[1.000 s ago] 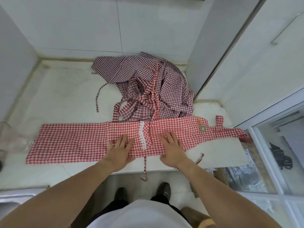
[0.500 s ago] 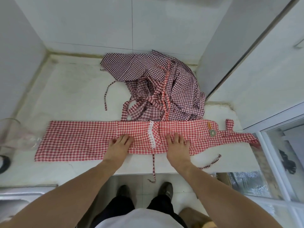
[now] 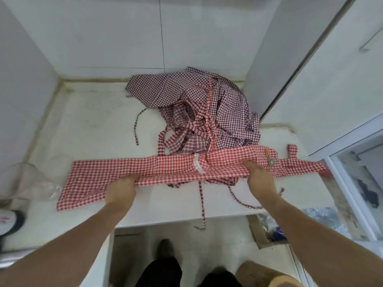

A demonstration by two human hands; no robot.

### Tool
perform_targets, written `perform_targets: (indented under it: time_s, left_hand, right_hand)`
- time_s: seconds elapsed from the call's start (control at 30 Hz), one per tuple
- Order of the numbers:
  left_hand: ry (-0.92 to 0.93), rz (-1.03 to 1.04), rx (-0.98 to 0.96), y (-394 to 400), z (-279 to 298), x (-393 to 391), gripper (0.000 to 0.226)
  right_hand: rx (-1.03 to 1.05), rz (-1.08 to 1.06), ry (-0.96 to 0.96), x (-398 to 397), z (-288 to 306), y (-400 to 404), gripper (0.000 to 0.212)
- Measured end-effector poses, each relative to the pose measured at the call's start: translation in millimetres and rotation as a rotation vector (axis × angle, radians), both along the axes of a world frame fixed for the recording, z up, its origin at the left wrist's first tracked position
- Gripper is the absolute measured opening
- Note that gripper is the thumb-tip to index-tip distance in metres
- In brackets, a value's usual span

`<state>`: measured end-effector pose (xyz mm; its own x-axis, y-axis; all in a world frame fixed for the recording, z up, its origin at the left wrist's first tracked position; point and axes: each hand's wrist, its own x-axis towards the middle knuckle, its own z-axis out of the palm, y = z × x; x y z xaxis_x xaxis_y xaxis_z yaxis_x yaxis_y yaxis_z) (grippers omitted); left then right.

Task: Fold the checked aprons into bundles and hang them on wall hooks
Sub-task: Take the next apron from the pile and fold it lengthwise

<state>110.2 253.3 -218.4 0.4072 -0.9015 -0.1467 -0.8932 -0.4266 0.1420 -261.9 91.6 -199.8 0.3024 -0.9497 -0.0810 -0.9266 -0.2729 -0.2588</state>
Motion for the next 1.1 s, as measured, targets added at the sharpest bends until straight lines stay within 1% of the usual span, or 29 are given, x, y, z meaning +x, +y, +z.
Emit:
perform_targets:
  time_s: [0.07,0.1,0.17,0.2,0.27,0.3,0.33,0.37,0.43,0.47,0.53,0.57,0.6,0.63,0.7,0.77,0.8,0.87,0.93,1.0,1.03,1.1]
  left_hand:
    - [0.014,0.057,-0.038,-13.9,25.8,3.2,0.043]
    - [0.031,0.082,-0.088,-19.0,42.2,1.2,0.042]
    - [0.060,0.127,-0.167,-28.3,68.4,-0.3,0.034]
    - [0.070,0.151,-0.197,-31.5,81.0,-4.5,0.029]
    - [0.115,0.183,-0.241,-38.9,105.8,-17.2,0.018]
    - [0.145,0.183,-0.247,-43.1,116.7,-24.1,0.012]
    - [0.171,0.173,-0.241,-46.6,126.8,-32.0,0.008]
    - [0.202,0.160,-0.234,-49.3,135.6,-38.4,0.009]
    - [0.294,0.116,-0.230,-46.4,148.9,-56.0,0.019]
    - [0.354,0.099,-0.192,-47.0,150.9,-55.1,0.024]
    - [0.382,0.014,-0.046,-45.2,155.5,-57.8,0.033]
    - [0.369,-0.032,0.039,-41.3,157.9,-63.4,0.038]
    - [0.373,-0.056,0.124,-35.2,158.6,-69.2,0.040]
    - [0.397,-0.082,0.204,-27.2,158.4,-76.0,0.039]
    - [0.402,-0.144,0.367,-11.5,154.9,-88.8,0.034]
    - [0.365,-0.206,0.516,5.0,146.4,-103.4,0.030]
    - [0.360,-0.219,0.576,10.1,139.9,-107.6,0.030]
    - [0.361,-0.240,0.667,26.7,121.1,-126.7,0.028]
    - [0.357,-0.250,0.736,42.5,97.5,-142.2,0.034]
    - [0.378,-0.226,0.780,57.7,75.6,-152.5,0.042]
    - [0.403,-0.201,0.790,62.4,70.2,-154.5,0.042]
    - [0.417,-0.195,0.822,75.0,60.6,-161.4,0.044]
  right_hand:
    - [0.020,-0.043,-0.094,5.3,31.8,-8.3,0.047]
    - [0.027,-0.026,-0.181,4.6,49.9,-12.7,0.045]
    - [0.050,-0.018,-0.345,4.0,82.9,-21.5,0.048]
    - [0.056,-0.027,-0.415,-0.6,97.8,-24.8,0.043]
    - [0.095,-0.096,-0.670,-12.1,122.2,-30.6,0.031]
    - [0.137,-0.149,-0.825,-19.0,132.1,-33.1,0.032]
    - [0.177,-0.218,-0.934,-27.1,145.7,-34.5,0.034]
    - [0.214,-0.261,-0.954,-34.6,157.0,-36.8,0.035]
    - [0.281,-0.246,-0.792,-63.1,178.5,-33.9,0.037]
    - [0.350,-0.205,-0.648,-71.8,178.9,-41.6,0.036]
    - [0.457,-0.135,-0.421,-93.5,182.1,-39.2,0.020]
    - [0.504,-0.142,-0.372,-108.6,184.1,-31.9,0.027]
    - [0.564,-0.179,-0.390,-124.8,181.4,-27.6,0.042]
    - [0.626,-0.202,-0.403,-141.1,173.6,-20.8,0.050]
    - [0.788,-0.190,-0.337,-166.8,155.8,-4.4,0.050]
    - [0.895,-0.147,-0.190,-187.1,138.3,17.6,0.053]
    - [0.941,-0.140,-0.127,-189.9,134.0,27.8,0.051]
    - [1.015,-0.150,-0.037,-204.0,119.9,57.3,0.049]
    - [1.069,-0.160,0.023,-218.0,99.5,82.1,0.052]
    - [1.141,-0.212,0.004,-228.4,85.7,103.1,0.059]
    - [1.153,-0.234,0.005,-232.8,79.6,106.4,0.064]
    - [1.195,-0.248,0.032,-242.2,71.7,117.1,0.062]
